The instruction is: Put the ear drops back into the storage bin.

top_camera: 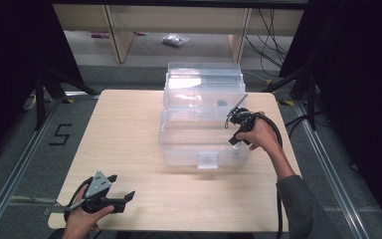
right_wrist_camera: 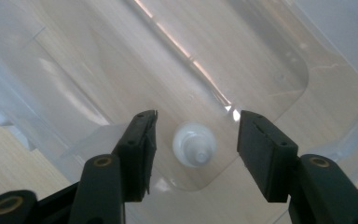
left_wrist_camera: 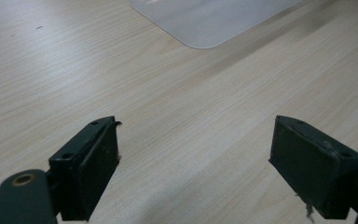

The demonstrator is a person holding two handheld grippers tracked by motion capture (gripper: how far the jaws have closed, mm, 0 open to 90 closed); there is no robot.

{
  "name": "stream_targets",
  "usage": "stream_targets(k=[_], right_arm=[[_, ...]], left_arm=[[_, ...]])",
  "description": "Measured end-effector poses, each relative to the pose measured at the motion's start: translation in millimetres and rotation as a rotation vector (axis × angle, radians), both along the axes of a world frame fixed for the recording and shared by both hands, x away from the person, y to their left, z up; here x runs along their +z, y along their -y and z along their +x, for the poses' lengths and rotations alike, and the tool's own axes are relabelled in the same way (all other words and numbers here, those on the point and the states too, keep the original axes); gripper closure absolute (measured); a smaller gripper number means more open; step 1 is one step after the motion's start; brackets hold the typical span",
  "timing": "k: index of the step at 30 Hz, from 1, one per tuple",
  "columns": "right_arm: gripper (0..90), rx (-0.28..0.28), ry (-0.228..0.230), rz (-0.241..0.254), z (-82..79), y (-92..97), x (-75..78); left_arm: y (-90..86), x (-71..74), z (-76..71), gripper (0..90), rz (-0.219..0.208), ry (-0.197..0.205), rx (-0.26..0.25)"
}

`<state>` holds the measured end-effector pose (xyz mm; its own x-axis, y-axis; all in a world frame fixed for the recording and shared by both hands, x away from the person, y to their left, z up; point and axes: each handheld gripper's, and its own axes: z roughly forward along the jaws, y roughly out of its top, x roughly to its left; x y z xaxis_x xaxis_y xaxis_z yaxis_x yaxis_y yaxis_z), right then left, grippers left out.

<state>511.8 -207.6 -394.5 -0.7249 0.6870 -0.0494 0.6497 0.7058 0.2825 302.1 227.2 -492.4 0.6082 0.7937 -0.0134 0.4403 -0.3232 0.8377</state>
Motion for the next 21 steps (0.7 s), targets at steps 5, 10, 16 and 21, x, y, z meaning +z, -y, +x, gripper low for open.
stream_targets(k=[5, 10, 16, 21], right_arm=[[45.3, -0.005, 0.011, 0.017, -3.5, -0.1, 3.8], [43.4, 0.0, 0.026, 0.035, -9.4, -1.0, 10.3], [42.1, 0.013, 0.051, 0.052, -13.9, -0.6, 14.7], [39.4, 0.017, 0.071, 0.076, -18.4, -0.3, 18.2]], left_arm=[[0.1, 0.0, 0.0, 15.0, 0.0, 0.001, 0.001], [0.0, 0.1, 0.1, 14.9, 0.0, 0.0, 0.002], [-0.1, 0.1, 0.1, 15.0, -0.003, -0.002, 0.001], [0.1, 0.0, 0.1, 15.0, -0.004, -0.001, 0.003]])
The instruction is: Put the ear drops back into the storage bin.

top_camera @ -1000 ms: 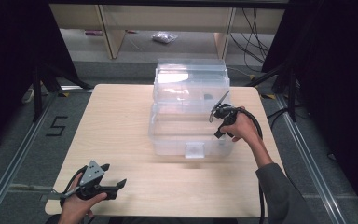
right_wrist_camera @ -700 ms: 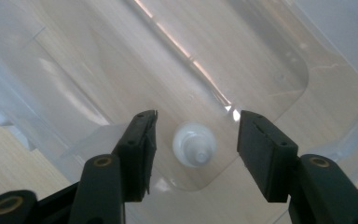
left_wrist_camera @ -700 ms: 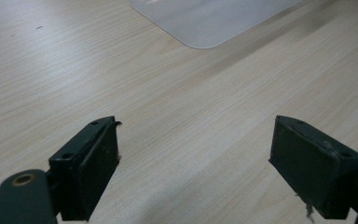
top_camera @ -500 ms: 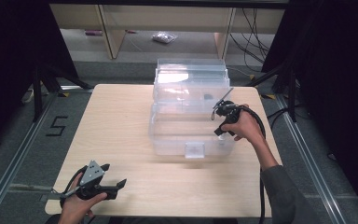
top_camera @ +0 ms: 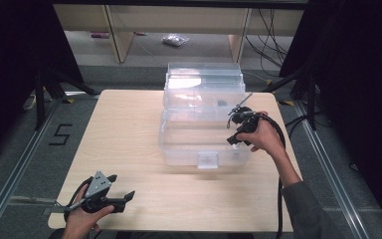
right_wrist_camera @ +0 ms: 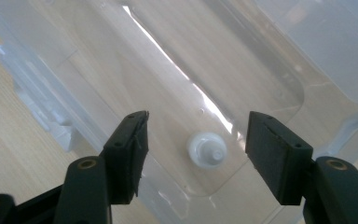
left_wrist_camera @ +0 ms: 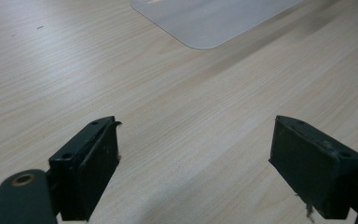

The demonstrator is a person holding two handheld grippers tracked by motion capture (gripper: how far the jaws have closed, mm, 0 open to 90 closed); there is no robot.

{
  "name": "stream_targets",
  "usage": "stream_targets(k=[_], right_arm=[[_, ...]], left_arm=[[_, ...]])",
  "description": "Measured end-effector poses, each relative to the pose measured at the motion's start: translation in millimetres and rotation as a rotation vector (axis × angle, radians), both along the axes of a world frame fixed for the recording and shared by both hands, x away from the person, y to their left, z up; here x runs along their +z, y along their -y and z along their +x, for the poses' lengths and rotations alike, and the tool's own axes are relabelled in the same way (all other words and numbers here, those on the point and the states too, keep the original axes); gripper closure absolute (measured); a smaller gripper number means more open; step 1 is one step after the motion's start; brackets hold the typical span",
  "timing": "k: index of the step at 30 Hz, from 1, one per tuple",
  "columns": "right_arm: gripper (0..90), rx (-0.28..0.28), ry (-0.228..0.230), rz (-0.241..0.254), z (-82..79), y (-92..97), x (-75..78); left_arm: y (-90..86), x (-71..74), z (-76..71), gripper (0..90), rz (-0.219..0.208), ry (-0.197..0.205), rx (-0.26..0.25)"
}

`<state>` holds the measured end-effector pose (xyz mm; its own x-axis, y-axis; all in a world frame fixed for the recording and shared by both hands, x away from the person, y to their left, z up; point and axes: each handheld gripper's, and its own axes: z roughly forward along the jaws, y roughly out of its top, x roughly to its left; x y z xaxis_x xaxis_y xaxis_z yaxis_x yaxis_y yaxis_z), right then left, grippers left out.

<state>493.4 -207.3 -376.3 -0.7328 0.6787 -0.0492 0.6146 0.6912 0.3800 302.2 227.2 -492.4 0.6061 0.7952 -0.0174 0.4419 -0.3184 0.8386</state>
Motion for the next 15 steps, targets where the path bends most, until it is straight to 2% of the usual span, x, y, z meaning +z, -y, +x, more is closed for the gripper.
stream_targets(k=[13, 14, 15], right_arm=[[30.4, 0.004, 0.036, 0.036, -10.9, -2.9, 4.6], [29.9, -0.013, 0.021, 0.039, -13.3, -4.1, 5.4], [29.6, 0.008, 0.046, 0.043, -13.2, -3.7, 5.2]], left_arm=[[0.0, 0.0, 0.0, 15.0, 0.001, 0.002, 0.002], [-0.1, 0.1, 0.1, 15.0, 0.001, 0.001, 0.0], [0.0, 0.1, 0.0, 14.9, 0.003, 0.001, 0.001]])
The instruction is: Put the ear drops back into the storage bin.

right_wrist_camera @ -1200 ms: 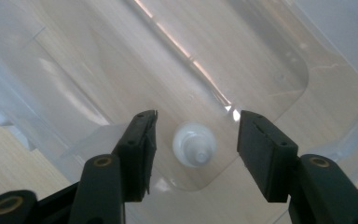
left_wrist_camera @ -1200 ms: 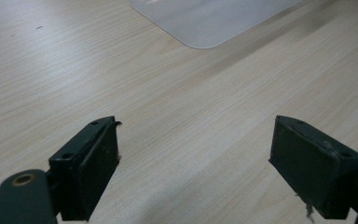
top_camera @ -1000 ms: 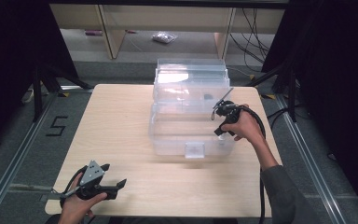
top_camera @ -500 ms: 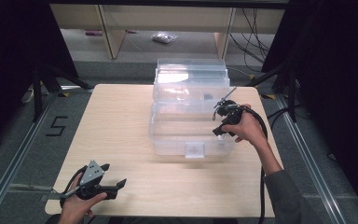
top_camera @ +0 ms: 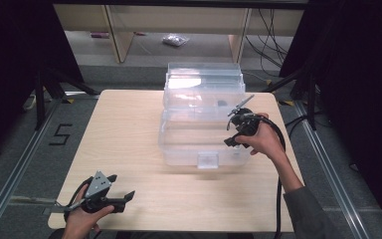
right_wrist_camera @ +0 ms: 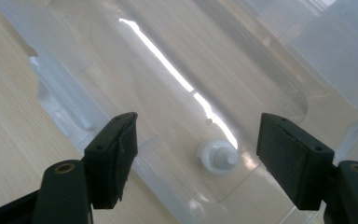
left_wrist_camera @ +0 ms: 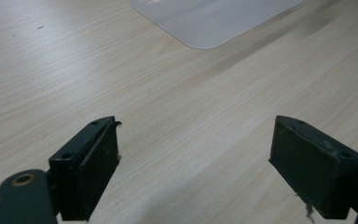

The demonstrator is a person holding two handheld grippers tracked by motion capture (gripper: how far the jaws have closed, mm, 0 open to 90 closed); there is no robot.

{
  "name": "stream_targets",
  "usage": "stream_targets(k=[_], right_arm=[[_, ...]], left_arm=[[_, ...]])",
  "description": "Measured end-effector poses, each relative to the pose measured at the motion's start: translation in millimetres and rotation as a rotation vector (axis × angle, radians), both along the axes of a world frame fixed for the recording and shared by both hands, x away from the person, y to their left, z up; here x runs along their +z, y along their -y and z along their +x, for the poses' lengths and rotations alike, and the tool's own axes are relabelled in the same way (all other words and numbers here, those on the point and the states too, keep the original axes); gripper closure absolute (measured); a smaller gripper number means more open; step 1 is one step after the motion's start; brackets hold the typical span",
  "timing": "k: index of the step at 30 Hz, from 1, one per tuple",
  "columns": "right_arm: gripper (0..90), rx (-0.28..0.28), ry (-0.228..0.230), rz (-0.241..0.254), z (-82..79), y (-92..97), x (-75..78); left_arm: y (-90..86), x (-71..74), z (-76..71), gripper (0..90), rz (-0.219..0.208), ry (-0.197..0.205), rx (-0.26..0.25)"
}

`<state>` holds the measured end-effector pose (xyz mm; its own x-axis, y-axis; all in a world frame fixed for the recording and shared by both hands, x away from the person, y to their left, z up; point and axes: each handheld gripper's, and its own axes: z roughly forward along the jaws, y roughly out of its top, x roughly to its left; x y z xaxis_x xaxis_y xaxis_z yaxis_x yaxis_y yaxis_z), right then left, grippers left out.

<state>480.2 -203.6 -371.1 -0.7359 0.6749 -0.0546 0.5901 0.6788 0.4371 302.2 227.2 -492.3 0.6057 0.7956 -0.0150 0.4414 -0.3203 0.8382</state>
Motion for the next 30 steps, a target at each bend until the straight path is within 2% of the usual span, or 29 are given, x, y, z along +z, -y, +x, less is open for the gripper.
stream_targets(k=[1, 2, 4, 5, 11, 13, 14, 15, 16, 21, 22, 23, 28, 30], right_arm=[[29.4, -0.032, -0.026, 0.002, -3.0, -1.1, 1.0], [29.0, -0.002, 0.002, 0.009, -2.7, -0.3, 0.4], [28.7, -0.01, -0.008, 0.016, -5.6, -0.8, 0.7], [28.6, -0.001, 0.009, 0.017, -5.5, -0.2, 0.3], [27.4, -0.014, 0.007, 0.033, -11.9, 1.0, 1.7], [27.3, -0.015, 0.017, 0.036, -13.2, 1.5, 2.0], [27.2, 0.001, 0.033, 0.029, -12.5, 2.9, 2.7], [27.2, -0.013, 0.014, 0.043, -14.8, 1.8, 3.5], [27.1, -0.011, 0.028, 0.039, -15.0, 2.3, 4.2], [26.7, -0.015, 0.02, 0.051, -20.7, 2.0, 5.1], [26.6, 0.001, 0.042, 0.053, -20.3, 2.7, 3.9], [26.5, 0.008, 0.044, 0.056, -21.7, 2.9, 2.6], [26.1, -0.013, 0.029, 0.076, -26.9, 3.2, 1.1], [26.2, -0.002, 0.044, 0.08, -27.6, 4.1, 0.7]], left_arm=[[0.0, -0.1, 0.0, 15.0, 0.002, 0.002, 0.001], [0.0, -0.1, 0.0, 15.0, 0.002, 0.002, 0.0], [0.1, -0.3, -0.1, 15.0, -0.001, 0.002, 0.003], [-0.2, 0.0, 0.0, 15.0, 0.0, 0.0, 0.001], [0.1, -0.1, 0.0, 15.0, 0.003, 0.003, 0.0], [0.0, -0.1, 0.1, 15.0, 0.001, 0.004, -0.001], [0.0, -0.1, 0.1, 15.0, 0.001, 0.004, 0.0], [0.1, -0.1, 0.0, 15.0, 0.001, 0.004, 0.001], [0.0, 0.0, 0.0, 15.0, 0.004, 0.003, -0.001], [-0.1, 0.0, 0.0, 15.0, 0.004, 0.003, -0.001], [0.0, -0.1, 0.0, 14.9, 0.003, 0.003, -0.001], [0.0, -0.1, 0.0, 14.9, 0.004, 0.003, -0.001], [0.1, -0.1, 0.0, 15.0, 0.005, 0.003, 0.0], [0.1, -0.1, 0.1, 15.0, 0.006, 0.003, -0.001]])
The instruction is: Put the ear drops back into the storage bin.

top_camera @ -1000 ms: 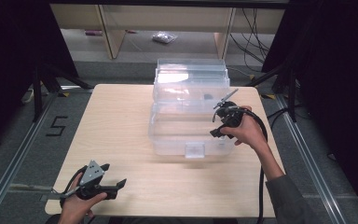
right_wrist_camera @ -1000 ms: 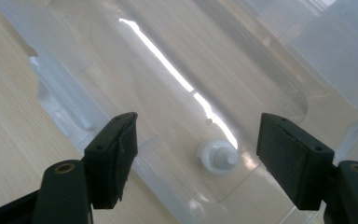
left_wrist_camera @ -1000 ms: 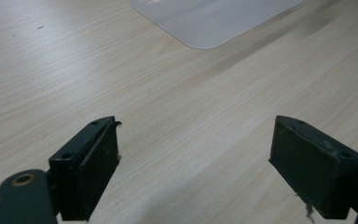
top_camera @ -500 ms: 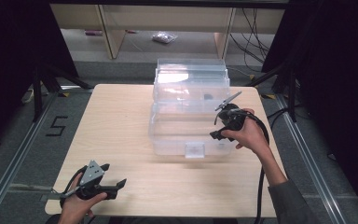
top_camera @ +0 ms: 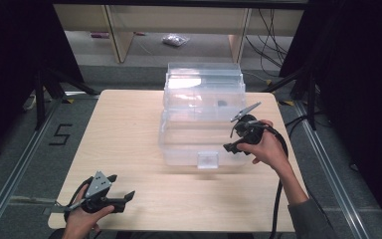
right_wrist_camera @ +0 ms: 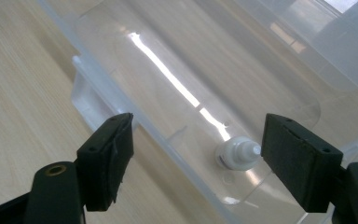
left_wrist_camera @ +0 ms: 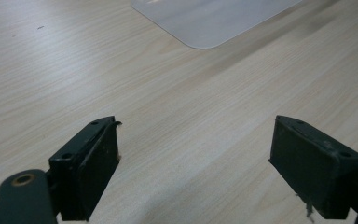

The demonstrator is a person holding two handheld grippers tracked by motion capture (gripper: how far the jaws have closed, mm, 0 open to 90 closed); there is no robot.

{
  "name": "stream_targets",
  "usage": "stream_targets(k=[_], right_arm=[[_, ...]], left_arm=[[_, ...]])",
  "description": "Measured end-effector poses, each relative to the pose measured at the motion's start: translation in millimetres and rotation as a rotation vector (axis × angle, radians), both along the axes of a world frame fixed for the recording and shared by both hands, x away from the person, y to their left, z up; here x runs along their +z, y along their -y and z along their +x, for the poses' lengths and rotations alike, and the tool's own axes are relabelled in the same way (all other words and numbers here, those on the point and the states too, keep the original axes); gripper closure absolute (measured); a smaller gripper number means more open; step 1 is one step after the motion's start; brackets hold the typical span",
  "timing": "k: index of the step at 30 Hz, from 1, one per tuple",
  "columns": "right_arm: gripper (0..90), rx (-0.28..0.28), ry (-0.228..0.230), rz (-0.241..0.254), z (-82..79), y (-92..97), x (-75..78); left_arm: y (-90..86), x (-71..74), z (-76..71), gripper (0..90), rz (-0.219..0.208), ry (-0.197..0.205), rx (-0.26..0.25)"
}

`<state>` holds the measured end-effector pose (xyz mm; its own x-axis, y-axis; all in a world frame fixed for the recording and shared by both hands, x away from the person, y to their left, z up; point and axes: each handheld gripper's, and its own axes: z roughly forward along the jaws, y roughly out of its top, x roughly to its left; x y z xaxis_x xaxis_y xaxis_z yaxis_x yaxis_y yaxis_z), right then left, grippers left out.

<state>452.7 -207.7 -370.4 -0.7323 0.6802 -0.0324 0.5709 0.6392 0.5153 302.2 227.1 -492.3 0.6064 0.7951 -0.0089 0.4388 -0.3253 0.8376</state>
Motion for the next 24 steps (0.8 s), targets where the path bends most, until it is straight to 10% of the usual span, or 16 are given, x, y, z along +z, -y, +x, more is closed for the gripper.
stream_targets(k=[24], right_arm=[[25.8, 0.014, 0.021, 0.039, -22.4, 0.6, -5.3]], left_arm=[[0.1, 0.0, -0.1, 15.0, -0.005, -0.003, 0.001]])
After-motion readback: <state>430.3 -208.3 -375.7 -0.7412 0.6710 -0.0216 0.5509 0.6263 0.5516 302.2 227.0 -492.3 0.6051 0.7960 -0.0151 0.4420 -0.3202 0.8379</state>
